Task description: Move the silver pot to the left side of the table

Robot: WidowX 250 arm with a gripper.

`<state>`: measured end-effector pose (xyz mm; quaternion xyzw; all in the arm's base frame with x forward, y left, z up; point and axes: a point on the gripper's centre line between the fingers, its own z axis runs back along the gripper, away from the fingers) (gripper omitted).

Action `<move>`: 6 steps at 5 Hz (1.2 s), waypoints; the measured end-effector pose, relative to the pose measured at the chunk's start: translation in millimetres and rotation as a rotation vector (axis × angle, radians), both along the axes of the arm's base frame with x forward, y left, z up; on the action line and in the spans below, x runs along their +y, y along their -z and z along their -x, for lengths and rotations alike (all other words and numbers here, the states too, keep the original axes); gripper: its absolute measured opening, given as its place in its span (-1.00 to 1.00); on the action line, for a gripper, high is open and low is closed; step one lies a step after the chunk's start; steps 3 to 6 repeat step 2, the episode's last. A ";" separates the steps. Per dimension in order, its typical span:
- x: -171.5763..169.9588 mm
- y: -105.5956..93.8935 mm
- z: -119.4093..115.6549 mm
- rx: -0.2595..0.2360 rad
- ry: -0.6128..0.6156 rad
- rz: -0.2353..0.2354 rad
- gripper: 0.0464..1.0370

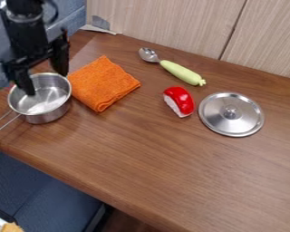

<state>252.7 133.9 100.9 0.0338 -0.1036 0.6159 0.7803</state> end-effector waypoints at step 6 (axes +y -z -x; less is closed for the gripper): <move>-2.5 -4.0 -1.3 -0.016 0.010 0.007 0.92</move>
